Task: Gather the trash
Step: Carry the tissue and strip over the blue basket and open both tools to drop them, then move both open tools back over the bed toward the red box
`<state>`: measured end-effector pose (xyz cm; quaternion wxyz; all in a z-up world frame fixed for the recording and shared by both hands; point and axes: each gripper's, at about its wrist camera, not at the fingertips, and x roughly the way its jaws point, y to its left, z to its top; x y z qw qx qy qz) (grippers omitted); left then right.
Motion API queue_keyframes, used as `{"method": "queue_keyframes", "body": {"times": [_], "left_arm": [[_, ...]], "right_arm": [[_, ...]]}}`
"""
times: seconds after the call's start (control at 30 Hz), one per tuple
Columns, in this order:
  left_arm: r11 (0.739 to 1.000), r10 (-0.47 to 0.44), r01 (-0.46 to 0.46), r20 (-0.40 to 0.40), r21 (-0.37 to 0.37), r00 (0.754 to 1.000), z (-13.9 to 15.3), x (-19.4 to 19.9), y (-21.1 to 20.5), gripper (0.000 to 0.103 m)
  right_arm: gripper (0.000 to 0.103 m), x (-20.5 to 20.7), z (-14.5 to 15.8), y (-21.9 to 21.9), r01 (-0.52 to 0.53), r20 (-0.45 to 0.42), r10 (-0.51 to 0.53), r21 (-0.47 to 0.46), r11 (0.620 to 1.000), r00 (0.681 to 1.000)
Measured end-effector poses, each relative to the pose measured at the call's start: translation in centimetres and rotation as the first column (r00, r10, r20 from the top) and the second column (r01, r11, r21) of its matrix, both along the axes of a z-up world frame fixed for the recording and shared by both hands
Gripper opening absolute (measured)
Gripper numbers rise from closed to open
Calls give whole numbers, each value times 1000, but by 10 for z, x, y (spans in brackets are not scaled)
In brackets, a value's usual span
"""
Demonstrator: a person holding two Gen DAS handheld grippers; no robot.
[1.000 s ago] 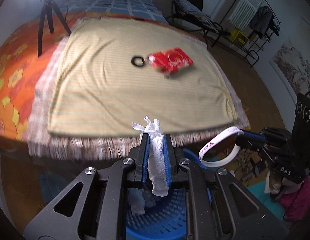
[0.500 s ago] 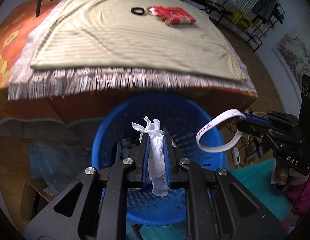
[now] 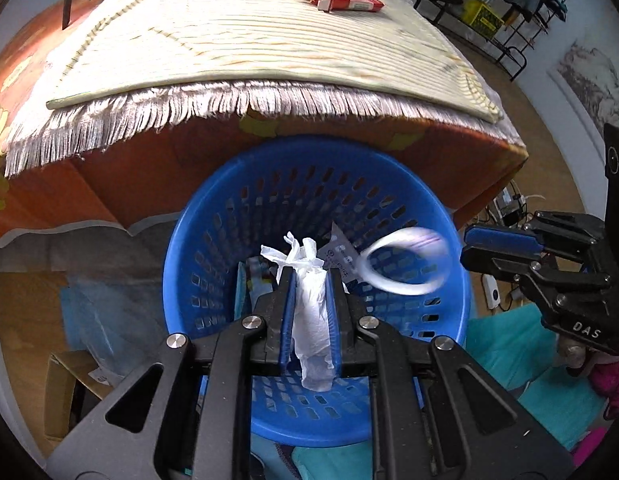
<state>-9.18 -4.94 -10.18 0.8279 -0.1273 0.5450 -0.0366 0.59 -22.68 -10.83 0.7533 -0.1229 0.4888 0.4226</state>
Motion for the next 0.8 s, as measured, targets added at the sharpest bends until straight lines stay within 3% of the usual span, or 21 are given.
{"method": "queue_keyframes", "body": {"times": [0.1, 0.17, 0.3, 0.37, 0.5, 0.8], "left_arm": [[1000, -5, 5, -7, 10, 1000, -4, 1, -3, 26], [1000, -4, 4, -6, 24, 1000, -6, 2, -5, 48], [999, 3, -3, 0, 54, 1000, -8, 2, -5, 61], [998, 12, -12, 1, 59, 1000, -9, 3, -2, 68], [998, 26, -26, 2, 58, 1000, -9, 4, 1, 69], [997, 23, -23, 6, 73, 1000, -8, 5, -1, 69]], "right_arm": [[28, -2, -2, 2, -4, 6, 4, -10, 1000, 1000], [33, -1, -3, 3, -1, 5, 1, -15, 1000, 1000], [65, 1, -2, 2, 27, 14, -27, -15, 1000, 1000], [72, 3, 0, 0, 42, 20, -42, -7, 999, 999], [84, 6, 1, -2, 73, 33, -72, -12, 997, 997], [90, 9, 2, -1, 145, 103, -136, -85, 986, 985]]}}
